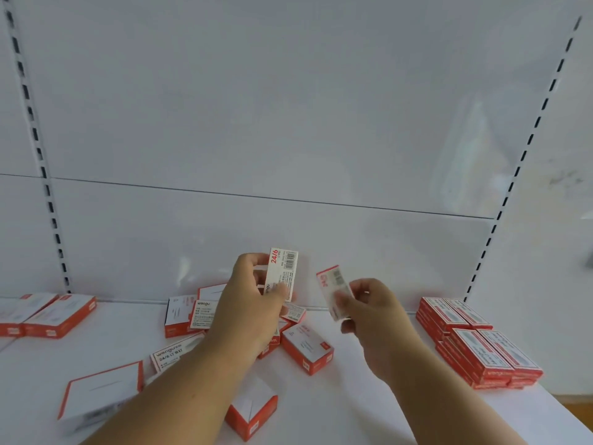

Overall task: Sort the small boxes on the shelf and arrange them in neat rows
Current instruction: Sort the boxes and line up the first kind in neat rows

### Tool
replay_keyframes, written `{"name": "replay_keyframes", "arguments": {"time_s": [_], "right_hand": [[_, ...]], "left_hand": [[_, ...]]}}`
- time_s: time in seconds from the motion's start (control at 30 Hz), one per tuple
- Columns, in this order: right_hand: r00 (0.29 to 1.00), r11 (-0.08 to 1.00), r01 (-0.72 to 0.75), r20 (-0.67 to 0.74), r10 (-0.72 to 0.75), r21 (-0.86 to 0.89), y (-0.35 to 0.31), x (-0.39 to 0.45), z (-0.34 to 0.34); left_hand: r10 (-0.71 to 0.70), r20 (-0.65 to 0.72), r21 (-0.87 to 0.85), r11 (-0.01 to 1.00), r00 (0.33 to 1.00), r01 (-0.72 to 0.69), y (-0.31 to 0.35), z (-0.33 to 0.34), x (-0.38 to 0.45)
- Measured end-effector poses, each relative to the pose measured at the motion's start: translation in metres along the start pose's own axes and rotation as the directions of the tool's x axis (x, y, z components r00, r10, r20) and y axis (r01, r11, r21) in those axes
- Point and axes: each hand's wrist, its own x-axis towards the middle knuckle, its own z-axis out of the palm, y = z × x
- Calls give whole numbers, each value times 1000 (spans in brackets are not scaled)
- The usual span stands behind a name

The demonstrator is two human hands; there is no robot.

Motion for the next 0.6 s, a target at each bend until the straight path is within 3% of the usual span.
{"name": "replay_keyframes", "arguments": {"time_s": [0.1, 0.2, 0.33, 0.6], "right_hand": [[984, 919, -76, 180, 5, 387, -7, -5, -3], [948, 834, -156, 318, -25, 529, -10, -9, -4], [946, 854, -161, 324, -9, 495, -9, -8, -5], [981, 861, -167, 171, 95, 481, -12, -5, -10]], "left_hand": [[-14, 16, -51, 999, 1000, 15, 4, 4, -1], [-20, 91, -21, 1000, 996, 22, 2, 8, -3], [-8, 108, 67, 998, 994, 1, -3, 11, -8], [-8, 176, -53, 998, 984, 17, -4, 1, -13]]}}
